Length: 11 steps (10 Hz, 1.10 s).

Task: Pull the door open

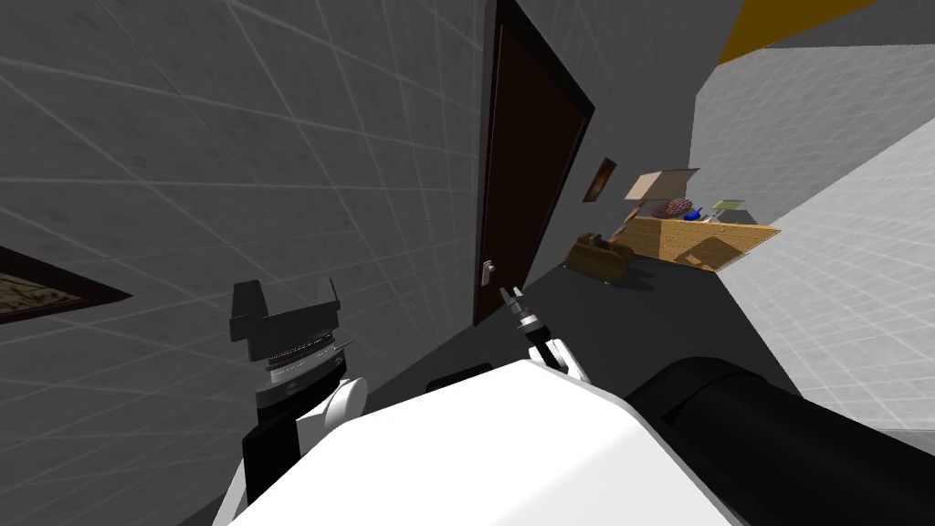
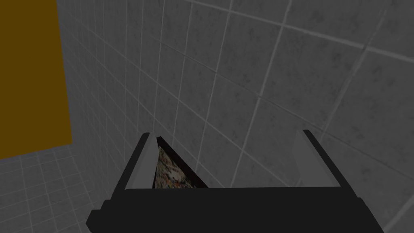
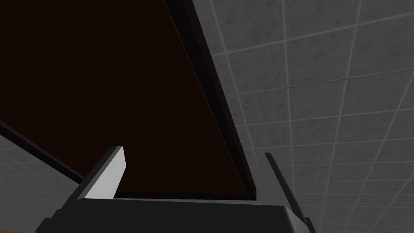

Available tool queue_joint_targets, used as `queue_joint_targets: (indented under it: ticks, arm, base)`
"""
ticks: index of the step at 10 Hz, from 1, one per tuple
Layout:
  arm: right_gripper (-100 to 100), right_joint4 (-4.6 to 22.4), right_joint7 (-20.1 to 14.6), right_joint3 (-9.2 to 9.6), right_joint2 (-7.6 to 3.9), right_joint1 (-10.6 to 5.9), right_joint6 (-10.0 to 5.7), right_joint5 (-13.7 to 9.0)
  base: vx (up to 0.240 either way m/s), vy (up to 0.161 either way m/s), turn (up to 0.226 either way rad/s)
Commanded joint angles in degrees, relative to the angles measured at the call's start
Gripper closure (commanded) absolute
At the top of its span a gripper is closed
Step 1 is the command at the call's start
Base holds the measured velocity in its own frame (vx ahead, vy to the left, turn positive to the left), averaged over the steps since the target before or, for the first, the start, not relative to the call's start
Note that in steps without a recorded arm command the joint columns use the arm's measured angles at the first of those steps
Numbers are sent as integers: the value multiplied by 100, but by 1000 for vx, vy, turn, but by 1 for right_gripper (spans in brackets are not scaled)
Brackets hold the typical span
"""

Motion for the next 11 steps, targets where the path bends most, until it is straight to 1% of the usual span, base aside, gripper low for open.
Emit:
queue_joint_targets:
  ticks: [1, 2, 3, 4, 7, 11]
  arm:
    - [-100, 136, 157, -97, 14, -28, 15, 218]
    - [-100, 238, 276, -162, 48, -39, 4, 365]
    - [-100, 289, 335, -195, 66, -44, -2, 439]
    - [-100, 391, 453, -259, 100, -55, -13, 586]
    - [-100, 665, 771, -433, 235, -85, -42, 982]
    - [-100, 958, 1110, -619, 441, -116, -74, 1406]
  base:
    - [76, -148, 283]
    - [96, -179, 316]
    - [85, -149, 187]
    - [51, -151, 230]
    - [68, -188, 247]
    - [65, -175, 212]
